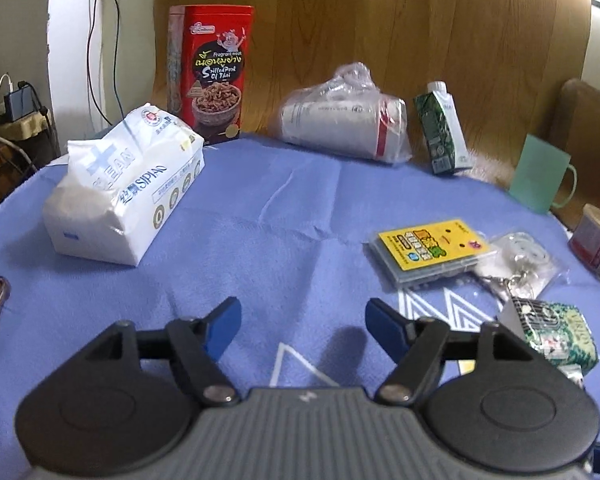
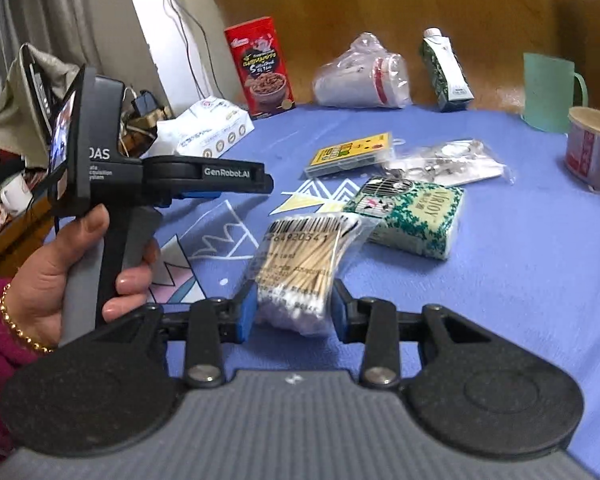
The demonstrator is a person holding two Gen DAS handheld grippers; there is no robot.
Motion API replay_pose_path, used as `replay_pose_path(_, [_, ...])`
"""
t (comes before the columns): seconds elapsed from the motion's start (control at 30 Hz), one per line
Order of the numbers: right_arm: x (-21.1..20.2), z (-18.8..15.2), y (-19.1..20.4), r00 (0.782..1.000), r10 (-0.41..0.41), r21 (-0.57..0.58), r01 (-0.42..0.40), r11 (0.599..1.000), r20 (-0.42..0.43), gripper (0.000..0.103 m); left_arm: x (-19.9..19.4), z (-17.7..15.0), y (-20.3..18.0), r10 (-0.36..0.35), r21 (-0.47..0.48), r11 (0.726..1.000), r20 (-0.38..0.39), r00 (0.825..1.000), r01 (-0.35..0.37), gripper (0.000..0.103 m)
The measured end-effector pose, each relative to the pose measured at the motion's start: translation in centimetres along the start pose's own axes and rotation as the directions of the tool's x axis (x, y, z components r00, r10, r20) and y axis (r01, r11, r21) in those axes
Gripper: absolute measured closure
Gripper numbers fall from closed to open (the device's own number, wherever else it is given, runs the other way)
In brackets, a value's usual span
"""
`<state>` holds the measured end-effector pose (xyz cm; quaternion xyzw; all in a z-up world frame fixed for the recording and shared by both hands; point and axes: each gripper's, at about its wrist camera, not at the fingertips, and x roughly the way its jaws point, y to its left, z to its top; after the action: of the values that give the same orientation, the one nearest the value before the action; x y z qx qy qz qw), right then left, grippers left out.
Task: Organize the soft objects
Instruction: 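Lift the cotton swab bag and carry it toward the pink tin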
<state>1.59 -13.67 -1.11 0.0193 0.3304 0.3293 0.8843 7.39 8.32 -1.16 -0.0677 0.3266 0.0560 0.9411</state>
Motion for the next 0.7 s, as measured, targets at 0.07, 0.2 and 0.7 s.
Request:
replay_pose_path(0.07, [0.2, 0.0, 0.0, 1.000, 0.004, 0.011, -0.004, 1.000, 0.008, 0.062, 0.1, 0.0, -0.3, 0.017, 0.013, 1.000, -0.008, 1.000, -0.017, 0.030])
replay_pose_path(0.2, [0.1, -0.4, -0.3, 1.000, 0.023, 0.048, -0.024, 0.999, 0.013, 0.061, 0.5, 0.4, -0.9, 0.045, 0.048, 0.998, -0.034, 0.998, -0.044, 0.028])
replay_pose_path(0.7, [-0.3, -1.0, -1.4, 0.997, 0.068, 0.094, -0.070, 0.993, 0.022, 0.060, -0.3, 2.0, 2.4, 0.220, 0.117, 0.970, -0.054, 0.974, -0.213, 0.023])
